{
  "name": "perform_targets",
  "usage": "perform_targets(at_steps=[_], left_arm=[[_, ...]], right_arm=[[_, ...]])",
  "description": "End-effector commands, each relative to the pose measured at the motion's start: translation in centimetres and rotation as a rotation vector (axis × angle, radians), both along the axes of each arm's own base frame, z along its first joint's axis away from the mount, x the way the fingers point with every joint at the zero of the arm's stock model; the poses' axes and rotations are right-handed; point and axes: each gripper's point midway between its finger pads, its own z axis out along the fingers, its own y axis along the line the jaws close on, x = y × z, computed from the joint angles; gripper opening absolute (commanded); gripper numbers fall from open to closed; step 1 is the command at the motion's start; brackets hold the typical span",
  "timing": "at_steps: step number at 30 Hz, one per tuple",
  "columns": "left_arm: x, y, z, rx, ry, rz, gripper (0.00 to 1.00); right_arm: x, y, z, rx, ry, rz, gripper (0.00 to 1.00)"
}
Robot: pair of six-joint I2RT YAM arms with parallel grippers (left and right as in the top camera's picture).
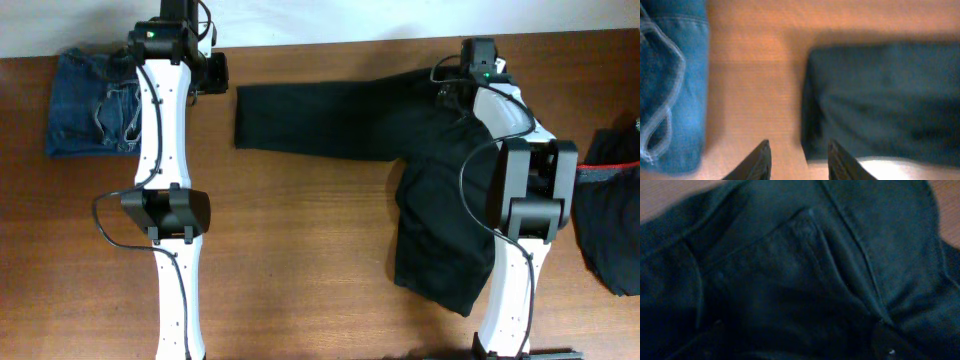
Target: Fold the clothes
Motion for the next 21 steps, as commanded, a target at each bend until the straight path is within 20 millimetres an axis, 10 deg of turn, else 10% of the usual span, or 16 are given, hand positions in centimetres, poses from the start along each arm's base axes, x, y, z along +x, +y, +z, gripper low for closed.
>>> perform_targets(at_steps=[1, 8, 14, 21], left_arm=[[-2.0, -2.4, 1.7, -0.125, 0.029, -0.067, 0.37], [-3.5, -5.5, 1.6, -0.192, 0.078, -0.166, 0.45], [-4.6, -9.8, 2.5, -0.229, 0.064, -0.289, 0.84], [-6.8, -11.8, 10.4, -0.144, -0.105, -0.356, 0.97]], right_arm=[[0.2, -1.2, 8.3, -0.05, -0.076, 0.006, 0.99], [-3.8, -1.6, 19.6, -0.054, -0.094, -0.007, 0.98], [-10.0, -2.8, 26.2, -0.053, -0.063, -0.042, 0.99], [-17.1, -3.9, 29.9, -0.042, -0.009, -0.092, 0.99]])
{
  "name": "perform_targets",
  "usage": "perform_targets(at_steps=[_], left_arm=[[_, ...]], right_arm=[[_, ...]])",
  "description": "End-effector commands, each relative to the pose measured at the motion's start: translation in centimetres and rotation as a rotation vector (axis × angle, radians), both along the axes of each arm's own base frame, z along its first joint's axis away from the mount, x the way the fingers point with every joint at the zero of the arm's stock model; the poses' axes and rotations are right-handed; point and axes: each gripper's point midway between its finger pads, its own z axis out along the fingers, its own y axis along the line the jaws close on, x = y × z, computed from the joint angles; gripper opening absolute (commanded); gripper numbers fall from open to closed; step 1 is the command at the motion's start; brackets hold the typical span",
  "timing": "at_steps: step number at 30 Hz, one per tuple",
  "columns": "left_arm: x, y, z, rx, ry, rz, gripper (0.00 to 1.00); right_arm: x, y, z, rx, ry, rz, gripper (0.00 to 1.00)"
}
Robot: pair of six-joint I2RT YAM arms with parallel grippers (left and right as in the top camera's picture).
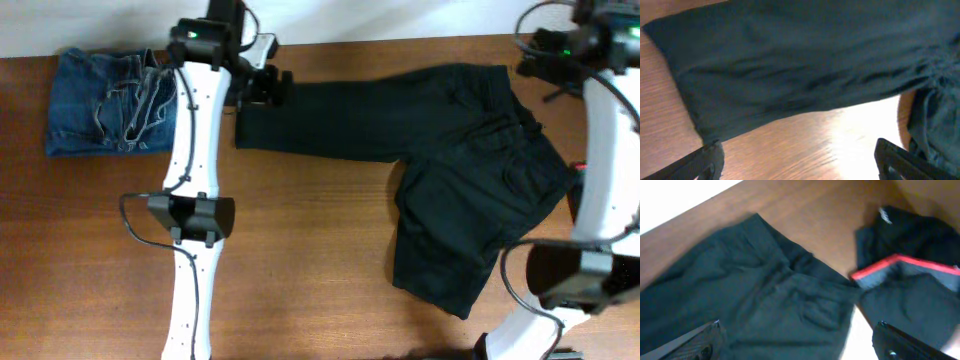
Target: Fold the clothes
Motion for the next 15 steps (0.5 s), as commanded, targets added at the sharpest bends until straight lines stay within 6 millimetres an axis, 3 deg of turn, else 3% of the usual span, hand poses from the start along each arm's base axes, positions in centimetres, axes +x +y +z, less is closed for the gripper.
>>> perform_targets(at_steps=[1, 5, 9, 11, 12, 15], left_arm=[[-2.1, -0.3, 9.8, 0.0, -0.216, -0.033, 0.97], [-5.3, -1.5, 16.5, -0.043, -0.345, -0.05, 0.99], [-8.2, -3.5, 19.6, -0.104, -0.367, -0.062, 0.99], [-9.8, -5.2, 19.6, -0.11, -0.341, -0.11, 0.99], [-12.2, -7.7, 17.8, -0.083, -0.255, -0.18, 0.99], [-14.8, -8.9, 14.5, -0.005, -0.132, -0.234, 0.99]], right_arm=[[-2.9, -0.3, 1.5, -0.012, 0.021, -0.017, 0.99], [-6.7, 1.1, 1.3, 0.038, 0.127, -0.001, 0.99], [-7.5, 2.8, 0.6, 0.111, 0.162, 0.059, 0.99], [-7.5, 3.1, 0.3, 0.124, 0.171, 0.086, 0.99], [-7.7, 3.1, 0.1, 0.116, 0.189, 0.11, 0.99], [-7.9, 2.9, -0.2, 0.105, 0.204, 0.111, 0.99]])
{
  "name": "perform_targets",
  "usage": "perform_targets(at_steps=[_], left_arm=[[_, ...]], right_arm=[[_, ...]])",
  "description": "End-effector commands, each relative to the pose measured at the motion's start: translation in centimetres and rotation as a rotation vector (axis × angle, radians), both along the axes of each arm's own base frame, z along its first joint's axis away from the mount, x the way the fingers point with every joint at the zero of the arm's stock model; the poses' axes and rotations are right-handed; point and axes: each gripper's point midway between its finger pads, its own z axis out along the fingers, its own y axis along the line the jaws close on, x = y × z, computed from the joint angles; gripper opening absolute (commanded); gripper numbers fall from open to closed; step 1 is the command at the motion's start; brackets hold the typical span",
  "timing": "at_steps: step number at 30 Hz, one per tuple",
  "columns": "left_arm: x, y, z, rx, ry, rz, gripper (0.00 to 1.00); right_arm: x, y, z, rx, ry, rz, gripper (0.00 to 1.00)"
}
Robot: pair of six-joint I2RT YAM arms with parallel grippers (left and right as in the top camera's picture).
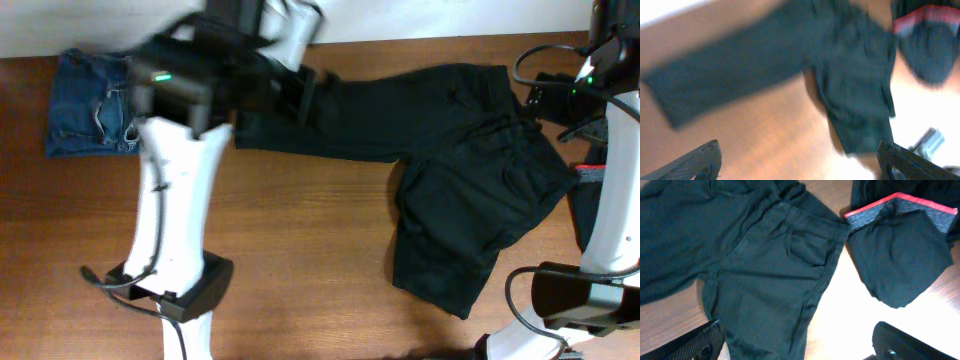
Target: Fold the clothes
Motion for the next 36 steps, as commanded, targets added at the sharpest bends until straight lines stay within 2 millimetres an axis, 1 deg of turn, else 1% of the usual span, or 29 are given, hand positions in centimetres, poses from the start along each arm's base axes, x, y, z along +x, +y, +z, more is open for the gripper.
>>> perform_targets(at_steps=[1, 4, 8, 11, 12, 13, 14, 15, 16, 17, 18, 20, 23, 25, 26, 27, 30, 31, 33, 36], left_arm=[[-3.9, -2.9, -8.0, 0.167, 0.262, -0.086, 0.99], [-7.0, -3.8, -10.6, 0.206, 0.384, -0.127, 0.99], [-11.0, -5.7, -13.3, 0.235, 0.515, -0.223, 0.99], [-13.1, -7.3, -15.9, 0.282, 0.554, -0.282, 0.99], [-13.7, -7.9, -16.8, 0.294, 0.56, -0.303, 0.98], [-14.3, -8.4, -17.5, 0.304, 0.564, -0.322, 0.94], [-15.6, -9.3, -19.0, 0.327, 0.573, -0.358, 0.79], [-16.3, -9.5, -19.9, 0.343, 0.582, -0.375, 0.67], [-16.9, -9.7, -20.6, 0.357, 0.593, -0.387, 0.5], [-17.5, -9.8, -21.5, 0.373, 0.607, -0.398, 0.4], [-18.0, -9.8, -22.3, 0.385, 0.617, -0.406, 0.29], [-18.6, -9.8, -23.9, 0.399, 0.629, -0.416, 0.14], [-18.8, -10.4, -26.4, 0.392, 0.613, -0.431, 0.01], [-18.7, -10.9, -27.8, 0.378, 0.592, -0.44, 0.01], [-18.6, -11.1, -28.1, 0.372, 0.583, -0.443, 0.01], [-18.7, -11.9, -28.4, 0.342, 0.567, -0.458, 0.01], [-19.1, -14.4, -27.8, 0.241, 0.544, -0.513, 0.01], [-19.3, -16.0, -27.4, 0.184, 0.521, -0.546, 0.01], [-19.3, -16.7, -27.3, 0.168, 0.496, -0.56, 0.0], [-19.4, -17.0, -27.3, 0.164, 0.489, -0.567, 0.01]], right_arm=[[-0.7, 0.4, 0.2, -0.003, 0.011, 0.037, 0.99], [-0.7, 0.3, 0.1, -0.002, 0.011, 0.034, 0.99], [-0.6, 0.4, 0.2, 0.002, 0.005, 0.029, 0.99], [-0.4, 0.3, 0.2, 0.001, -0.004, 0.029, 0.99], [-0.4, 0.3, 0.2, 0.0, -0.006, 0.029, 0.99], [-0.3, 0.3, 0.2, 0.0, -0.007, 0.029, 0.99], [-0.3, 0.3, 0.2, 0.0, -0.007, 0.029, 0.99], [-0.3, 0.3, 0.2, 0.0, -0.007, 0.029, 0.99], [-0.3, 0.3, 0.2, 0.0, -0.007, 0.029, 0.99], [-0.3, 0.3, 0.2, -0.001, -0.007, 0.029, 0.99], [-0.3, 0.3, 0.2, 0.0, -0.007, 0.029, 0.99], [-0.3, 0.3, 0.2, 0.0, -0.007, 0.029, 0.99], [-0.2, 0.3, 0.3, -0.001, -0.013, 0.029, 0.98], [0.0, 0.3, 0.3, 0.0, -0.022, 0.03, 0.99], [0.0, 0.3, 0.4, 0.001, -0.024, 0.03, 0.99], [0.2, 0.3, 0.4, 0.0, -0.028, 0.03, 0.99], [0.3, 0.3, 0.4, -0.001, -0.032, 0.03, 0.98], [0.3, 0.3, 0.4, -0.001, -0.032, 0.03, 0.99], [0.4, 0.3, 0.3, -0.001, -0.029, 0.03, 0.99], [0.6, 0.2, 0.2, -0.002, -0.033, 0.03, 0.99]])
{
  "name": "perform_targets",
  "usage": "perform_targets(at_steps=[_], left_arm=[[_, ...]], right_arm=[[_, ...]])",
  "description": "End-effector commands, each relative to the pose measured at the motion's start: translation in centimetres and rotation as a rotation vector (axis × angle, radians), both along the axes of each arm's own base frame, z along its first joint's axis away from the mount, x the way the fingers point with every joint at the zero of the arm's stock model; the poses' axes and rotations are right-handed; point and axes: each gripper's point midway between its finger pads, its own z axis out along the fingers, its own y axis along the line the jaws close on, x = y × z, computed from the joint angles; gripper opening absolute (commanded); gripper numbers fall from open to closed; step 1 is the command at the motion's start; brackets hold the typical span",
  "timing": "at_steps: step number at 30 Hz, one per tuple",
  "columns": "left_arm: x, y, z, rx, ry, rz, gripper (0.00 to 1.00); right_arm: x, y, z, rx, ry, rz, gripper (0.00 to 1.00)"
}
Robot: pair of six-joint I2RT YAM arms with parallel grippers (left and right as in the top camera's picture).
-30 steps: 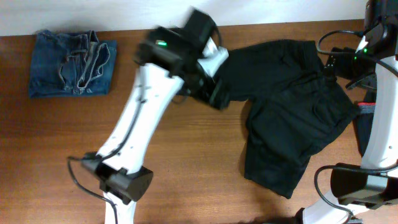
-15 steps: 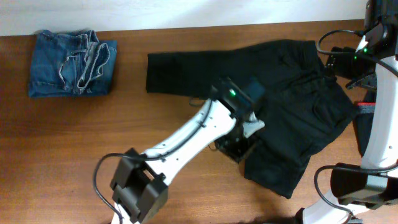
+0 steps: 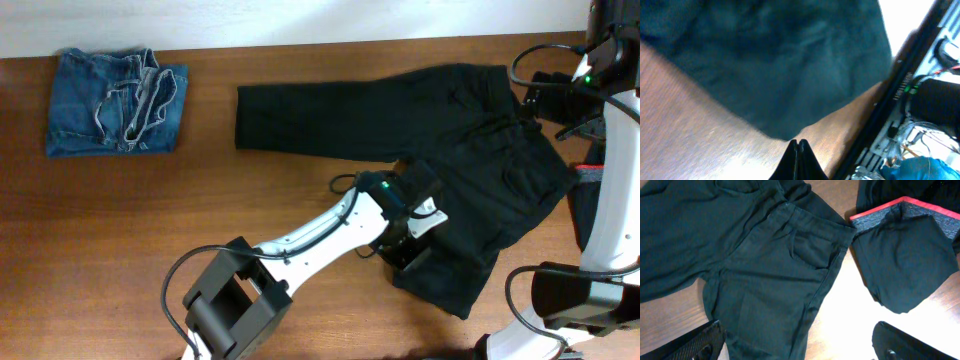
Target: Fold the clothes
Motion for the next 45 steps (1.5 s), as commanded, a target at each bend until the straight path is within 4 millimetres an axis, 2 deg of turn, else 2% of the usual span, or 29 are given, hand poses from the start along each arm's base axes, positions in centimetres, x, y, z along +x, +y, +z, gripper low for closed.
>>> perform_targets(at_steps=[1, 6, 11, 19, 23, 28, 38, 42, 45], left_arm=[[-1.0, -0.7, 1.4, -0.052, 0.018, -0.026, 0.01], [-1.8, -1.2, 0.2, -0.046, 0.05, -0.043, 0.01], [-3.4, -2.3, -1.3, -0.085, 0.161, -0.084, 0.01], [-4.1, -2.4, -1.9, -0.082, 0.21, -0.084, 0.01], [-3.1, -1.0, -4.3, 0.05, 0.249, 0.06, 0.01], [-1.1, 0.3, -6.0, 0.085, 0.319, 0.158, 0.01], [-0.8, 1.0, -9.0, 0.038, 0.553, 0.208, 0.01], [0.7, 2.6, -9.4, 0.077, 0.551, 0.264, 0.01], [2.4, 5.0, -10.3, 0.166, 0.51, 0.335, 0.01]], right_arm=[[0.0, 0.1, 0.6, -0.005, -0.026, 0.009, 0.99], [0.2, 0.1, 0.7, -0.005, -0.035, 0.01, 0.99], [0.4, 0.7, 0.6, 0.024, -0.042, 0.022, 0.99], [0.4, 0.7, 0.6, 0.024, -0.042, 0.022, 0.99], [0.3, 0.7, 0.6, 0.024, -0.039, 0.022, 0.99], [0.3, 0.7, 0.6, 0.024, -0.038, 0.021, 0.99], [0.3, 0.7, 0.6, 0.024, -0.039, 0.022, 0.99], [0.3, 0.7, 0.6, 0.024, -0.039, 0.022, 0.99], [0.3, 0.7, 0.6, 0.024, -0.038, 0.022, 0.99]])
